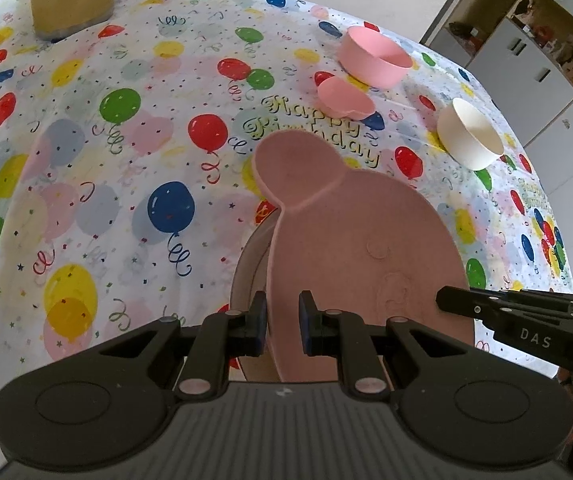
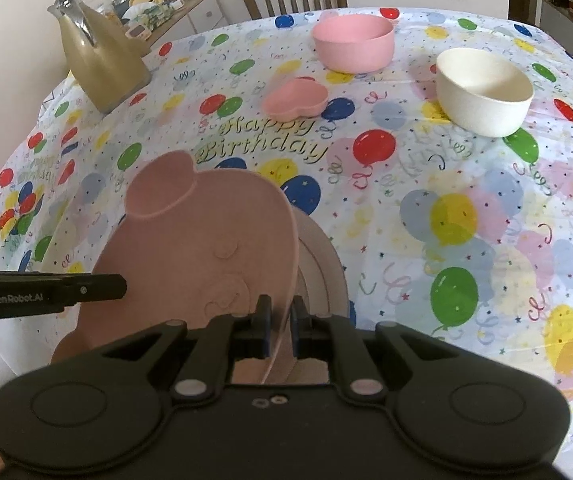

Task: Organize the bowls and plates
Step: 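Lower the pink bear-shaped plate onto the white plates and open both grippers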

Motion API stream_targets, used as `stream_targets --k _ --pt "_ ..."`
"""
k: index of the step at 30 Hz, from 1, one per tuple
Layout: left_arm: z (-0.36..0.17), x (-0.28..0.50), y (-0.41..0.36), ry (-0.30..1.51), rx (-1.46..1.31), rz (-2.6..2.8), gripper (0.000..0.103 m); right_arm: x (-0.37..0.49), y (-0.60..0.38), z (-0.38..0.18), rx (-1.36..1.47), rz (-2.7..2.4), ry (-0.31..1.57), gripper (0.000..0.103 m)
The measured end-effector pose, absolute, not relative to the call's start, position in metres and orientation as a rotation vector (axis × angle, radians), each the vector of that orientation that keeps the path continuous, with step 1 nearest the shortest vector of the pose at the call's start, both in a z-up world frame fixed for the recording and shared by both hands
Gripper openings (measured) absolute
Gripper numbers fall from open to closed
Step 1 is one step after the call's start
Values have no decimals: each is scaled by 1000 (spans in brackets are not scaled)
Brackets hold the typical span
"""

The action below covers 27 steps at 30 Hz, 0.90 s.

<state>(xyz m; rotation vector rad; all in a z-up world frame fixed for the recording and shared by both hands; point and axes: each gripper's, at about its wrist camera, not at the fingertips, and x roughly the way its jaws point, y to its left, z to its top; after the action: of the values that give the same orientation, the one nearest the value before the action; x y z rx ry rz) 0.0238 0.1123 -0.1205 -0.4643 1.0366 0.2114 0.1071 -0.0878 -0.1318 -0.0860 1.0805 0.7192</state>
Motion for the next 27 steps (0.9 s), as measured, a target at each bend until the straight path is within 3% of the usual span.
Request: stream_targets --k 19,23,27 --pt "-124 22 116 1054 -445 258 16 103 -78 -145 -80 732 1126 10" --pt "-124 22 115 1059 -446 259 16 104 -78 -144 -84 734 1121 20" --pt "-122 21 116 1058 -446 258 16 105 -81 -144 -73 724 1126 22"
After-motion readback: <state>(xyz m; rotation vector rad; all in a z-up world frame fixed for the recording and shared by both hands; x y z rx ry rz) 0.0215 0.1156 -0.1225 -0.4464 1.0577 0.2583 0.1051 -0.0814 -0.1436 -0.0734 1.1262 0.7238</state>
